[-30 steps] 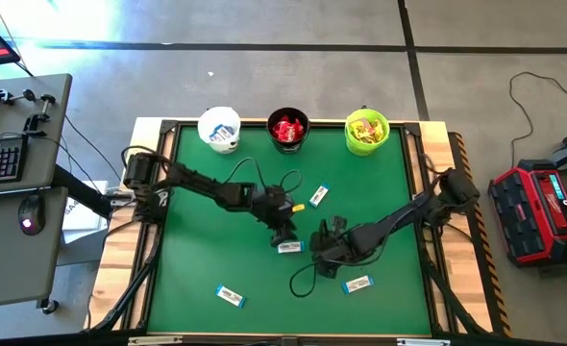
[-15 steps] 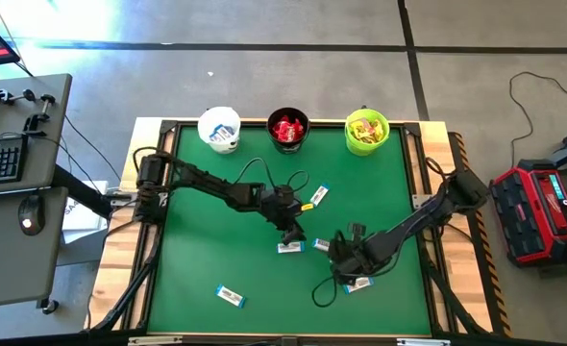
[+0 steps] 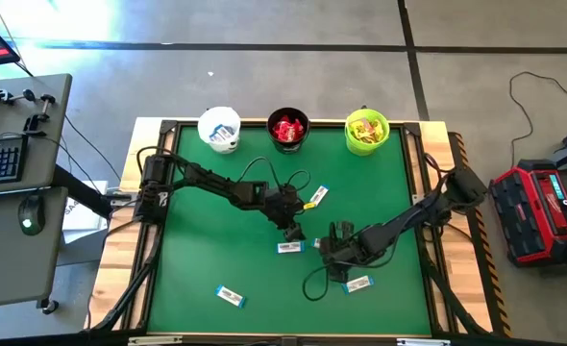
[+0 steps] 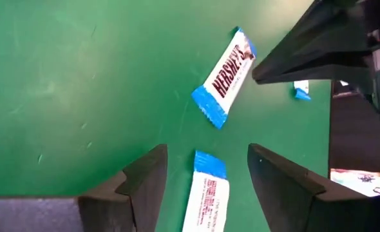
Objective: Sort candy by brand, put in halloween buckets
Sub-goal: Put the white chocolate bar into the white bucket
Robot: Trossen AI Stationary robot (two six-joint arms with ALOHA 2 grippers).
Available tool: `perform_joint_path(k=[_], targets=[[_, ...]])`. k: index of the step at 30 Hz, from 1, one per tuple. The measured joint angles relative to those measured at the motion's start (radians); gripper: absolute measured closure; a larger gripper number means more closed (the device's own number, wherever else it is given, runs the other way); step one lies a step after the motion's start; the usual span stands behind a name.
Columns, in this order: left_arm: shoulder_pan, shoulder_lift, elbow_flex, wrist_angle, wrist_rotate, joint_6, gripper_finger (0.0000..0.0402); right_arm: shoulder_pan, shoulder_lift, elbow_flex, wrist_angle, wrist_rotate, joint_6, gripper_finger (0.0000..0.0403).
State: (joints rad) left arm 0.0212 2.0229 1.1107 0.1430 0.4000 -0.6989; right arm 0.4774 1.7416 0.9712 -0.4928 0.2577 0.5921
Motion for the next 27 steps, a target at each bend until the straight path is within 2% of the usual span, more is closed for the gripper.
perform_joint_path(k=[5,8,18,27], targets=[[-0.002,0.0,0.0,0.004,-0.002,-0.015,0.0193,0.004,-0.005,0.082,-0.184,-0.003,-0.01,0.0403],[-0.002,0.009,0.0,0.007,0.0,-0.026,0.0193,0.008,-0.005,0.082,-0.246,-0.033,0.003,0.0403],[-0.003,0.032,0.001,0.021,-0.009,-0.034,0.0193,-0.001,-0.002,-0.005,-0.056,-0.069,-0.009,0.0403],[-0.003,0.032,0.001,0.025,-0.008,-0.034,0.0193,-0.05,0.0,-0.007,0.037,-0.049,-0.08,0.0403]])
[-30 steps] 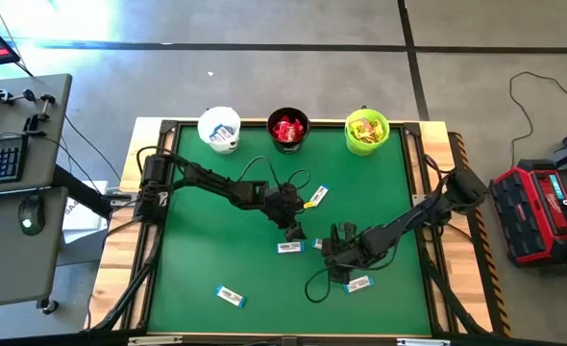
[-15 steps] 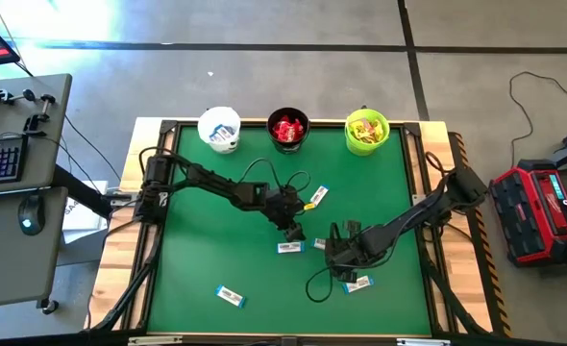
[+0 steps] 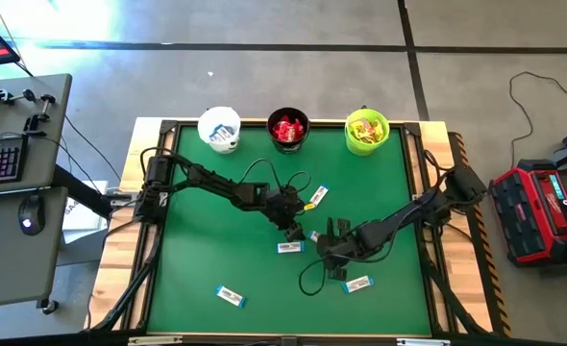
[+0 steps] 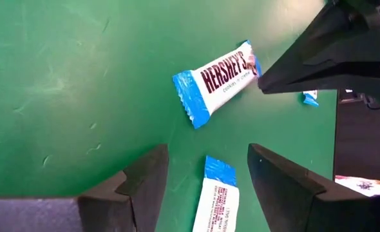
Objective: Sort candy by brand, put in halloween buckets
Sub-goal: Put the white chocolate bar into the white bucket
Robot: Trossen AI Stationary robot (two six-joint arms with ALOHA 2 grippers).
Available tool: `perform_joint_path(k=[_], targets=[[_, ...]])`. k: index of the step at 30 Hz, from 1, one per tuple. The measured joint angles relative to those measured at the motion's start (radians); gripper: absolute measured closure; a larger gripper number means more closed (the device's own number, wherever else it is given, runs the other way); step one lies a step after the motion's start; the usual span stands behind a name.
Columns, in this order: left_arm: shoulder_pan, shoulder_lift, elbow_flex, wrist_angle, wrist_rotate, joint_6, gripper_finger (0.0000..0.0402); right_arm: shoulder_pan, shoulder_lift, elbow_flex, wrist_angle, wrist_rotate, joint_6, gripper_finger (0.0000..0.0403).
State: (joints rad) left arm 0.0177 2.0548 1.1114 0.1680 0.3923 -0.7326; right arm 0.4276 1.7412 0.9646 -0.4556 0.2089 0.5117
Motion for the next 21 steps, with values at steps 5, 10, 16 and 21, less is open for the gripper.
perform_joint_path(k=[5,10,16,21], targets=[[0.0,0.0,0.0,-0.004,-0.007,0.001,0.0193,-0.005,-0.014,0.04,-0.08,0.0,-0.015,0.0403],[0.01,0.001,-0.001,0.014,-0.017,0.0,0.0193,0.019,-0.03,0.055,-0.193,-0.021,0.032,0.0403],[0.015,0.016,0.0,0.047,-0.039,-0.009,0.0193,0.023,-0.02,0.012,-0.134,-0.022,0.043,0.0403],[0.015,0.045,0.003,0.093,-0.018,-0.049,0.0193,0.004,-0.02,-0.015,-0.085,-0.011,0.03,0.0403]])
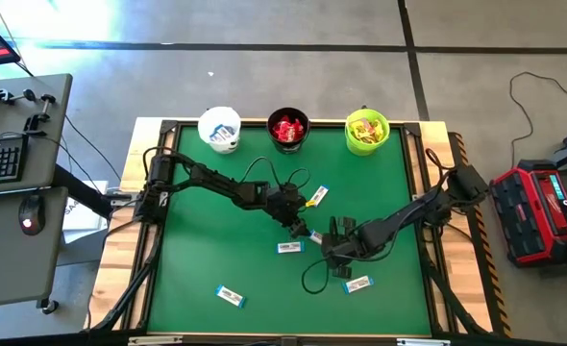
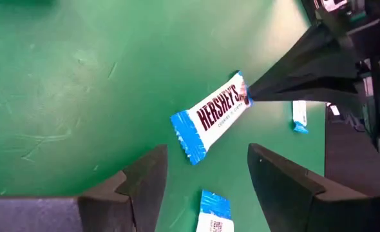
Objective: Sort candy by brand, put in halloween buckets
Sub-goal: Put the white chocolate bar into the white bucket
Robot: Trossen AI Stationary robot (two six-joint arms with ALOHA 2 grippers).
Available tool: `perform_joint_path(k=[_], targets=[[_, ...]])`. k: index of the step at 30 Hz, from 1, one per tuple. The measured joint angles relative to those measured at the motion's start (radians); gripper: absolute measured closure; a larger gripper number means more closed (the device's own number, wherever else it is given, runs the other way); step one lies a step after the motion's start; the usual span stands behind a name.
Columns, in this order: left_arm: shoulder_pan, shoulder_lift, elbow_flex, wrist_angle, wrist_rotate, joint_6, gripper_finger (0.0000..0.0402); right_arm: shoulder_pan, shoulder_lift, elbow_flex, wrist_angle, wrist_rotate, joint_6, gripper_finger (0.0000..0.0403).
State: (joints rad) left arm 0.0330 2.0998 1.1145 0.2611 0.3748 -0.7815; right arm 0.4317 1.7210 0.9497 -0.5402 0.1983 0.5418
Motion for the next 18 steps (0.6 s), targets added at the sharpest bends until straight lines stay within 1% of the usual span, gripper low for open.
perform_joint_path(k=[7,11,15,18], targets=[[0.001,0.002,-0.001,-0.012,0.005,0.0,0.0193,-0.034,0.0,0.0,0.043,0.002,-0.062,0.0403],[0.0,0.003,0.0,-0.035,0.003,0.001,0.0193,-0.04,0.0,0.014,0.02,0.0,-0.083,0.0403],[0.0,0.006,0.064,-0.156,0.005,0.049,0.0193,-0.028,0.0,0.069,-0.071,-0.005,-0.078,0.0403],[0.0,0.009,0.124,-0.266,0.01,0.106,0.0193,-0.01,0.0,0.099,-0.132,0.014,-0.068,0.0403]])
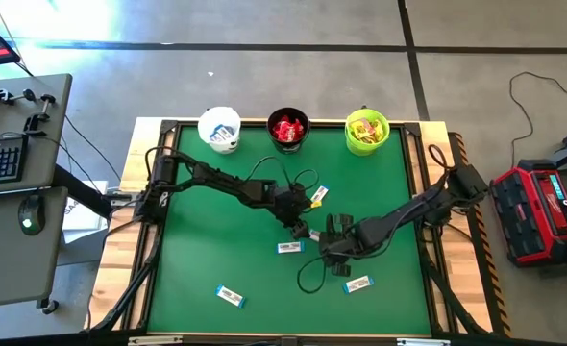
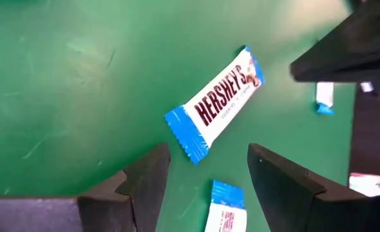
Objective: Sort candy by brand, put in halloween buckets
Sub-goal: Put the white chocolate bar into the white bucket
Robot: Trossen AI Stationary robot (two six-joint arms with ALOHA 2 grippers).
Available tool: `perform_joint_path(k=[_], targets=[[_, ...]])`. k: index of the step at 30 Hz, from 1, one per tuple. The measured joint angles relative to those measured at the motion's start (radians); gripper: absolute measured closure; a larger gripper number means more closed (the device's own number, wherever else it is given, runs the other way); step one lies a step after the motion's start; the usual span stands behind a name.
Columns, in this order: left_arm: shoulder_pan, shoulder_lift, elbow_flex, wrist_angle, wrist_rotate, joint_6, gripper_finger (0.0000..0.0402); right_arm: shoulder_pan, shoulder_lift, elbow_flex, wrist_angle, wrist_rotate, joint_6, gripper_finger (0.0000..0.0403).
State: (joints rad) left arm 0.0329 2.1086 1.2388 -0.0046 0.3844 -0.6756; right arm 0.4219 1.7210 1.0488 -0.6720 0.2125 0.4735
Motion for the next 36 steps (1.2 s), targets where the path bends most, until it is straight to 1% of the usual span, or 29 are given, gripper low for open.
perform_joint_path(k=[2,5,11,14,28,34,36], targets=[[-0.001,0.001,0.025,-0.043,-0.007,0.02,0.0193,0.011,0.0,0.003,-0.022,0.016,0.013,0.0403],[-0.001,0.002,0.04,-0.064,-0.007,0.029,0.0193,0.024,0.0,-0.022,-0.029,0.024,0.025,0.0403],[-0.001,0.002,0.041,-0.057,-0.007,0.029,0.0193,0.022,0.0,-0.121,0.122,0.023,0.017,0.0403],[-0.001,0.002,0.041,-0.05,-0.008,0.025,0.0193,0.01,-0.002,-0.144,0.182,0.019,-0.005,0.0403],[-0.002,0.016,0.044,-0.032,0.007,0.025,0.0193,-0.072,0.001,-0.149,0.306,-0.006,-0.125,0.0403],[-0.002,0.02,0.044,-0.016,0.018,0.031,0.0194,-0.082,0.001,-0.149,0.308,-0.012,-0.139,0.0403],[0.001,0.022,0.044,0.001,0.04,0.036,0.0199,-0.082,0.001,-0.149,0.307,-0.012,-0.139,0.0403]])
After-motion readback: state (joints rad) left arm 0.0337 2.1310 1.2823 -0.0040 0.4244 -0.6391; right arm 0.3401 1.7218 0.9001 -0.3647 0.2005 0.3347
